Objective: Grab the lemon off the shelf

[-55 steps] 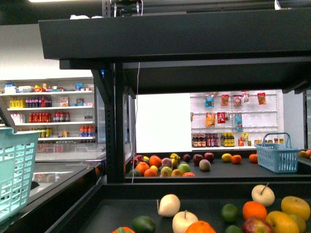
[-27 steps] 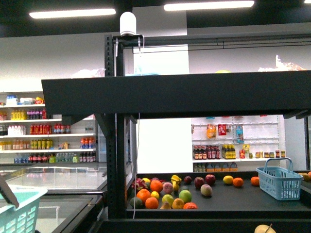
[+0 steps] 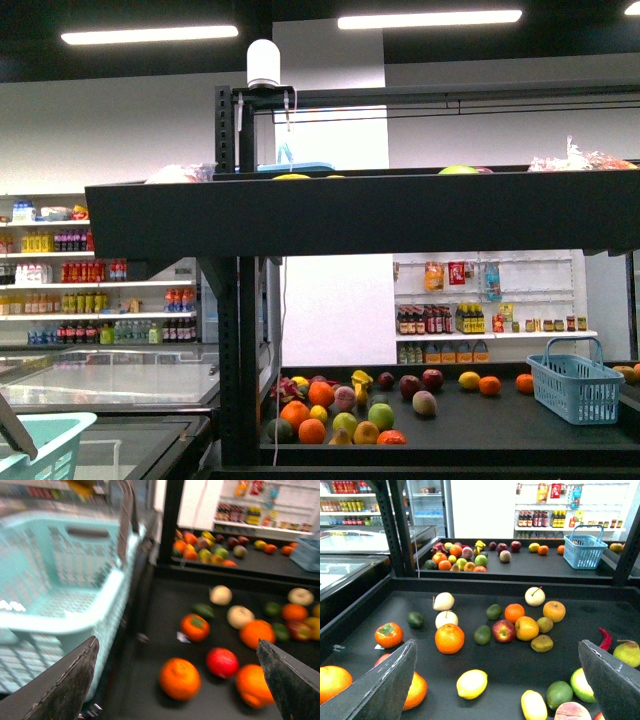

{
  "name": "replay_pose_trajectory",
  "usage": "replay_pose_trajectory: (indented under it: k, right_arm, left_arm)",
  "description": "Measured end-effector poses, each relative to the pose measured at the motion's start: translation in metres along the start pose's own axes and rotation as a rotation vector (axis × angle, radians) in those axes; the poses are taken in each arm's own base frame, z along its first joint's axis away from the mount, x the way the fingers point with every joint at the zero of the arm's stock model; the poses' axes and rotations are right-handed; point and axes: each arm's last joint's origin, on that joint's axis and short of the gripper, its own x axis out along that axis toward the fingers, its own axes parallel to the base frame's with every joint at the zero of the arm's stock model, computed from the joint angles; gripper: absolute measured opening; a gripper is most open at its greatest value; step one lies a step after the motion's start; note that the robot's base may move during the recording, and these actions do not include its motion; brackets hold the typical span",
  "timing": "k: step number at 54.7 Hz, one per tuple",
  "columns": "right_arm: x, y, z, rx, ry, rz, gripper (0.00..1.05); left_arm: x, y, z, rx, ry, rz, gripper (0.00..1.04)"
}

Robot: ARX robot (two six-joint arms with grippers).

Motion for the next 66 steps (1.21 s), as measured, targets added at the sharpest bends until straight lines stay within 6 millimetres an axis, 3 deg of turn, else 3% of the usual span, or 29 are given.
replay_pose_trajectory:
  k: [7, 13, 18, 24, 39, 52, 66]
  right_arm:
    - [0.000, 0.000, 0.000, 0.000, 0.000, 0.002, 0.97]
    - [0.000, 0.000, 0.000, 0.000, 0.000, 0.002, 0.97]
    - [0.000, 0.000, 0.000, 0.000, 0.000, 0.002, 0.97]
    - [0.000, 0.000, 0.000, 0.000, 0.000, 0.002, 0.97]
    - [0.000, 0.000, 0.000, 0.000, 0.000, 0.002, 0.97]
    - [0.000, 0.000, 0.000, 0.000, 0.000, 0.002, 0.97]
    - [0.000, 0.000, 0.000, 0.000, 0.000, 0.002, 0.97]
  left_arm:
    - [0.011, -0.006, 0.030, -0.413, 0.054, -0.128, 0.97]
    - [0.026, -0.004, 0.073, -0.688, 0.008, -0.181, 0.97]
    - [0.046, 0.012, 0.099, -0.885, 0.002, -0.129, 0.97]
    - [0.071, 0.040, 0.115, -1.035, 0.001, -0.028, 0.97]
    - [0.135, 0.104, 0.131, -1.197, -0.002, 0.120, 0.97]
    - [0.177, 0.132, 0.131, -1.216, -0.009, 0.122, 0.97]
    - [0.221, 0.143, 0.137, -1.183, -0.043, 0.062, 0.97]
